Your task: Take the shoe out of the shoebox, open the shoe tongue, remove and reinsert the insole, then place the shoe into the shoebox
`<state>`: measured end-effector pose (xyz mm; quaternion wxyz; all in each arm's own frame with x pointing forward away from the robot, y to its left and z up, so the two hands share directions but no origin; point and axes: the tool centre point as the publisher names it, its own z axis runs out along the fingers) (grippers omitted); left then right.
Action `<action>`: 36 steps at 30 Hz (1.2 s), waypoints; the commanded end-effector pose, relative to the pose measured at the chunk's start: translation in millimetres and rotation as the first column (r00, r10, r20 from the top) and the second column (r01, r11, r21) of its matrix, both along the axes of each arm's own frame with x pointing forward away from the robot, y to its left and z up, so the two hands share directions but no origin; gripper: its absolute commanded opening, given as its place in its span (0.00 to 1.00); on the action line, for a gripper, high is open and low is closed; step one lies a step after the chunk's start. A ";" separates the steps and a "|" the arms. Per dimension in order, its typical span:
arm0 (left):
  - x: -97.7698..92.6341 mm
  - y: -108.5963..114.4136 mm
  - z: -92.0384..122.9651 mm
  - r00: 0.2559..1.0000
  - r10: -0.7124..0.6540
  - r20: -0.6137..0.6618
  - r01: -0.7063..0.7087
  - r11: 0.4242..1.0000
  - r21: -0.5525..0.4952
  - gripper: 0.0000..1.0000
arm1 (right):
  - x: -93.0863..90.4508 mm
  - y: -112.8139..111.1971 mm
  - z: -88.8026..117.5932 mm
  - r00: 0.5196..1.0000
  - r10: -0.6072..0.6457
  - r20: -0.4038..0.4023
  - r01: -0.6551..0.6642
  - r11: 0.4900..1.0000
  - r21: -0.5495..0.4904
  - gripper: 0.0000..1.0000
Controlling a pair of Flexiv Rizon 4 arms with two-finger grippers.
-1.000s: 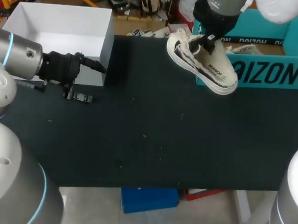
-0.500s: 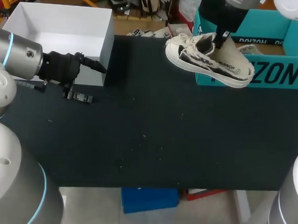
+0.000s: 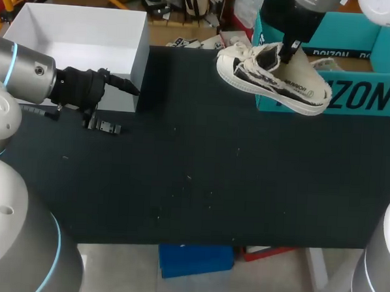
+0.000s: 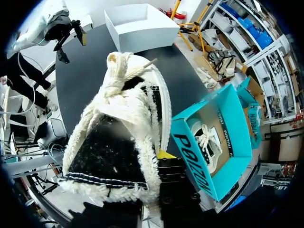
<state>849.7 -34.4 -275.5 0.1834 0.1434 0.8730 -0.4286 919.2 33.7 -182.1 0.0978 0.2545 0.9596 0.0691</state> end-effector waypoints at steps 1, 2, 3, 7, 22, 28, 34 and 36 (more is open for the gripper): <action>-0.2 -0.7 -1.4 1.000 0.002 0.004 -0.002 1.000 0.000 1.00 | -0.7 -0.4 1.8 1.000 -0.001 0.000 0.001 1.000 0.001 0.00; -0.2 -0.7 -1.4 1.000 0.002 0.004 -0.002 1.000 0.000 1.00 | -0.7 -0.4 1.8 1.000 -0.001 0.000 0.001 1.000 0.001 0.00; -0.2 -0.7 -1.4 1.000 0.002 0.004 -0.002 1.000 0.000 1.00 | 2.4 -4.5 0.5 1.000 0.021 0.002 -0.021 1.000 0.013 0.00; -0.2 -0.7 -1.4 1.000 0.002 0.004 -0.002 1.000 0.000 1.00 | 14.6 -33.3 7.7 0.991 0.136 0.003 -0.136 0.990 0.026 0.00; -0.2 -0.7 -1.4 1.000 0.002 0.004 -0.002 1.000 0.000 1.00 | 102.6 -176.2 30.6 0.871 0.487 -0.071 -0.490 0.872 -0.029 0.00; -0.2 -0.7 -1.4 1.000 0.002 0.004 -0.002 1.000 0.000 1.00 | 136.4 -195.0 26.0 0.813 0.572 -0.107 -0.577 0.816 -0.025 0.00; -0.2 -0.7 -1.4 1.000 0.002 0.004 -0.002 1.000 0.000 1.00 | 171.3 -208.1 23.8 0.793 0.595 -0.129 -0.603 0.797 -0.025 0.00; -0.2 -0.7 -1.4 1.000 0.002 0.004 -0.002 1.000 0.000 1.00 | 183.7 -214.1 26.2 0.801 0.582 -0.137 -0.592 0.805 -0.042 0.00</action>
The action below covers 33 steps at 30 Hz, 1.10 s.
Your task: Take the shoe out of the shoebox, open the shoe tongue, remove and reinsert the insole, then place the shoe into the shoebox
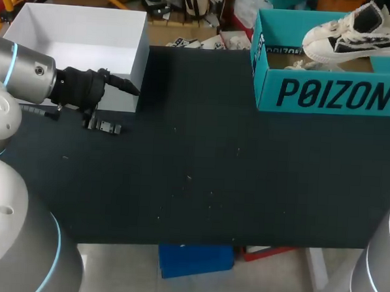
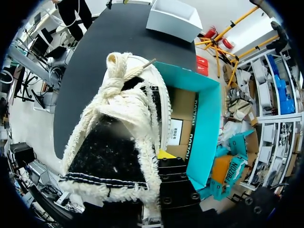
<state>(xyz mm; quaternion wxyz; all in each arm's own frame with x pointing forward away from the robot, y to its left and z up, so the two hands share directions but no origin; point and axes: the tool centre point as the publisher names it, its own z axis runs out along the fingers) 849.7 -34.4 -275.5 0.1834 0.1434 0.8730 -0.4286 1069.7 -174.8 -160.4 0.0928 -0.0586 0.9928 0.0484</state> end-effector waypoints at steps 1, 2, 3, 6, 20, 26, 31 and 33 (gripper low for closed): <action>-0.2 -0.7 -1.4 1.000 0.002 0.004 -0.002 1.000 0.000 1.00 | 38.6 -7.2 6.8 0.991 -0.008 -0.133 0.005 1.000 -0.021 0.00; -0.2 -0.7 -1.4 1.000 0.002 0.004 -0.002 1.000 0.000 1.00 | 43.1 -7.6 8.7 0.991 -0.005 -0.132 0.002 1.000 -0.022 0.00; -0.2 -0.7 -1.4 1.000 0.002 0.004 -0.002 1.000 0.000 1.00 | 48.8 -8.2 9.7 0.991 0.003 -0.132 -0.007 0.999 -0.031 0.00; -0.2 -0.7 -1.4 1.000 0.002 0.004 -0.002 1.000 0.000 1.00 | 65.7 -10.5 11.4 0.991 0.013 -0.132 -0.018 0.999 -0.037 0.00; -0.2 -0.7 -1.4 1.000 0.002 0.004 -0.002 1.000 0.000 1.00 | 128.3 -19.8 7.7 0.985 0.088 -0.148 -0.097 0.993 -0.060 0.00; -0.2 -0.7 -1.4 1.000 0.002 0.004 -0.002 1.000 0.000 1.00 | 138.0 -17.6 7.7 0.986 0.087 -0.139 -0.098 0.992 -0.074 0.00; -0.2 -0.7 -1.4 1.000 0.002 0.004 -0.002 1.000 0.000 1.00 | 138.0 -17.6 7.7 0.986 0.087 -0.139 -0.098 0.992 -0.074 0.00; -0.2 -0.7 -1.4 1.000 0.002 0.004 -0.002 1.000 0.000 1.00 | 138.0 -17.6 7.7 0.986 0.087 -0.139 -0.098 0.992 -0.074 0.00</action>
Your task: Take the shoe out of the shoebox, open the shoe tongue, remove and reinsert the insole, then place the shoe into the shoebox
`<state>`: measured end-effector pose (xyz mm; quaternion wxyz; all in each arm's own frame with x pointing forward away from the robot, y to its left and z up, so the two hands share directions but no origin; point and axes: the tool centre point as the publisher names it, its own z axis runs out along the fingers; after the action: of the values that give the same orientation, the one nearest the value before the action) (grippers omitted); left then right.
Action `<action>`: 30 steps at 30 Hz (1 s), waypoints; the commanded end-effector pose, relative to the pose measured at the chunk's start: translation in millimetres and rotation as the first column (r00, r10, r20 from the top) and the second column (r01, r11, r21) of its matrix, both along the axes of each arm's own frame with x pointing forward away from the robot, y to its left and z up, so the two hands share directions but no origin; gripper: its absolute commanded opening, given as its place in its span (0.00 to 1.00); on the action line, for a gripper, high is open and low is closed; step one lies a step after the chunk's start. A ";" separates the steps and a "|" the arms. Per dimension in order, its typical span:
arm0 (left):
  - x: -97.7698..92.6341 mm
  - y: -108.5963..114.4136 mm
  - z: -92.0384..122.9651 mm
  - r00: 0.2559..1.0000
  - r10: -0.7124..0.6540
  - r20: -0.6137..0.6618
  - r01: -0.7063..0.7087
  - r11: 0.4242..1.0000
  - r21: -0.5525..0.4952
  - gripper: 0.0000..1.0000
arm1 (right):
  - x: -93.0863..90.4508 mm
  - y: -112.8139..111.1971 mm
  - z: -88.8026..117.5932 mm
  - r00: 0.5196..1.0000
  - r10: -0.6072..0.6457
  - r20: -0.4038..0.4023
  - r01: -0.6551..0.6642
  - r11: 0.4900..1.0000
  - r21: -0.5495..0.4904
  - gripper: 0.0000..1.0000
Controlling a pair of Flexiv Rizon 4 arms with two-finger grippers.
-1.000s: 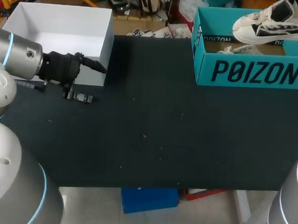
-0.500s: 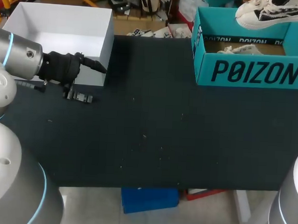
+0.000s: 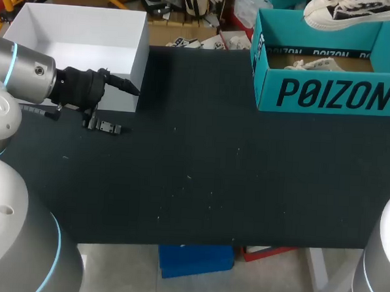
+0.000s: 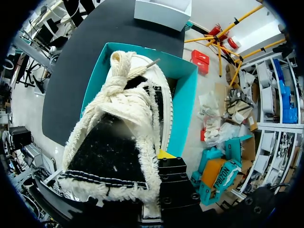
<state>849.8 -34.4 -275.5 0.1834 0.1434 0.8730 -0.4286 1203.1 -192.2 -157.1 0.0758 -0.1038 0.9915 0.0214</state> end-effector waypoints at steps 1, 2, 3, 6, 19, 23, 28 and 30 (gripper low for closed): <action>-0.3 -0.7 -1.4 1.000 0.002 0.004 -0.002 1.000 0.000 1.00 | 4.6 -0.2 4.4 0.994 0.002 -0.109 -0.004 1.000 -0.022 0.00; -0.3 -0.7 -1.4 1.000 0.002 0.004 -0.002 1.000 0.000 1.00 | 4.6 -0.2 4.4 0.994 0.002 -0.109 -0.004 1.000 -0.022 0.00; -0.3 -0.7 -1.4 1.000 0.002 0.004 -0.002 1.000 0.000 1.00 | 4.6 -0.2 4.4 0.994 0.002 -0.109 -0.004 1.000 -0.022 0.00; -0.3 -0.7 -1.4 1.000 0.002 0.004 -0.002 1.000 0.000 1.00 | 4.6 -0.2 4.4 0.994 0.002 -0.109 -0.004 1.000 -0.022 0.00; -0.3 -0.7 -1.4 1.000 0.002 0.004 -0.002 1.000 0.000 1.00 | 21.2 12.4 -6.9 0.996 0.051 -0.078 -0.051 0.999 -0.001 0.00; -0.3 -0.7 -1.4 1.000 0.002 0.004 -0.002 1.000 0.000 1.00 | 29.4 20.4 -10.3 0.996 0.061 -0.066 -0.060 0.998 0.014 0.00; -0.3 -0.7 -1.4 1.000 0.002 0.004 -0.002 1.000 0.000 1.00 | 35.5 29.9 -17.7 0.996 0.062 -0.063 -0.060 0.998 0.027 0.00; -0.3 -0.7 -1.4 1.000 0.002 0.004 -0.002 1.000 0.000 1.00 | 37.7 34.8 -20.7 0.997 0.055 -0.060 -0.053 0.998 0.034 0.00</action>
<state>849.8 -34.4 -275.5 0.1834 0.1434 0.8730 -0.4286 1229.8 -160.6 -173.8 0.0543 -0.1298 0.9892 0.0417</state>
